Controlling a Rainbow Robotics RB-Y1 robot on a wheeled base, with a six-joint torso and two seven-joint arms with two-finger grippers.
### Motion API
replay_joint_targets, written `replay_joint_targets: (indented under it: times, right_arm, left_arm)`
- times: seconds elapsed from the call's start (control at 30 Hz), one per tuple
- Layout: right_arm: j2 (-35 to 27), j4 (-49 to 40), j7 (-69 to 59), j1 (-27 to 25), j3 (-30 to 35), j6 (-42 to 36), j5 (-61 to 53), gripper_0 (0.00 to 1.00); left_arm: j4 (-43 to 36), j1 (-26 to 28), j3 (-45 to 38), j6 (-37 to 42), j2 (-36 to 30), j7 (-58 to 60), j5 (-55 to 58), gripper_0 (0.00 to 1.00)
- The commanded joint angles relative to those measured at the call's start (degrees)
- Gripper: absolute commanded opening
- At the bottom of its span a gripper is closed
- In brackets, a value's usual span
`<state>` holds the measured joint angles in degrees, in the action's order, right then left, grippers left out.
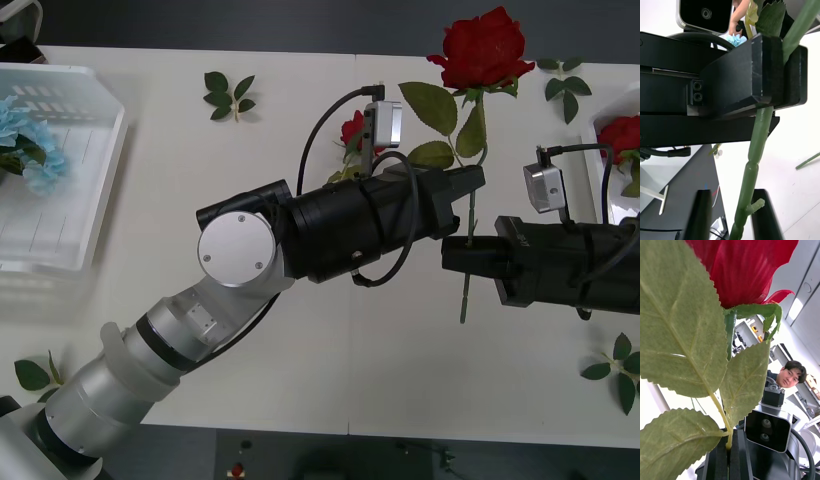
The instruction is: Put the red flowers into the right box and the blue flowers into the left box
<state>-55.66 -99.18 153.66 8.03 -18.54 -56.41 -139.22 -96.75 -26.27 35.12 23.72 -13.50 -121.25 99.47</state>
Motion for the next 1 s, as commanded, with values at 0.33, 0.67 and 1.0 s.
replay_joint_targets:
  times: [0.33, 0.67, 1.0]
  right_arm:
    - [-0.2, -0.8, 1.3, 0.4, -0.1, 0.3, -1.4, 0.00]
    - [-0.2, -0.7, 1.3, 0.4, -0.1, 0.3, -2.0, 0.00]
    - [-0.3, -0.7, 1.3, 0.5, -0.1, 0.7, -2.3, 0.00]
  left_arm:
    - [-1.0, -1.0, 0.0, -1.0, -0.7, -1.4, 0.5, 0.00]
    - [-1.0, -0.9, -0.1, -2.4, -1.6, -1.3, 0.6, 0.76]
    - [-3.1, -0.9, -0.6, -1.7, -9.9, -1.6, 8.1, 0.80]
